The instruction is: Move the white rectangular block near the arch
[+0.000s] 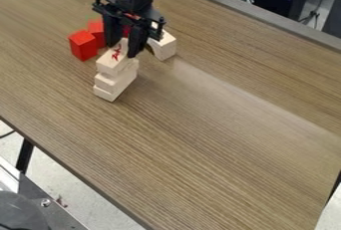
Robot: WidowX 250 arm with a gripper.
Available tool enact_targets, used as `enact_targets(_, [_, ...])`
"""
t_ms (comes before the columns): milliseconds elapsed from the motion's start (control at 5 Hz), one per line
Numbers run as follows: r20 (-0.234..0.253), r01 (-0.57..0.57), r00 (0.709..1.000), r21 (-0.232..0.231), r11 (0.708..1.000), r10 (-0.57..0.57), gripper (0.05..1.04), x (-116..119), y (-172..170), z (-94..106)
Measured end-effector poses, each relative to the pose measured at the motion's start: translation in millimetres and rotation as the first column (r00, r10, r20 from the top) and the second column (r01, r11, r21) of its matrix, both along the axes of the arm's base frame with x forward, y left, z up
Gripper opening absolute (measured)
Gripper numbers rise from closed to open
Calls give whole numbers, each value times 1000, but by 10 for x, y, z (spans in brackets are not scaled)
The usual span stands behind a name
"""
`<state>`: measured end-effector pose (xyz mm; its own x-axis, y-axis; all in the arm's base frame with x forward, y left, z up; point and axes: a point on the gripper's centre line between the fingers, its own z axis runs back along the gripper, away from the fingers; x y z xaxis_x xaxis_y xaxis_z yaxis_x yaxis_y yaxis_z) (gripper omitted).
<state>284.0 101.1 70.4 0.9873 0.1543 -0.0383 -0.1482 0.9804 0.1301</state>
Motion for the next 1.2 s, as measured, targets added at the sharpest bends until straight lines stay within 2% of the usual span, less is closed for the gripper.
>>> enact_targets(200, [-10,-25,1000,57,998,25,484,49,-12,99])
enact_targets(400, [-11,-37,999,109,993,39,484,133,-167,206])
enact_targets(600, [-4,-45,999,136,990,46,484,295,-430,304])
enact_targets(800, [-14,-60,998,121,991,62,484,409,-583,289])
enact_targets(1000, [-43,-97,994,80,992,100,484,580,-719,155])
enact_targets(1200, [-69,-98,993,49,994,101,484,711,-836,-61])
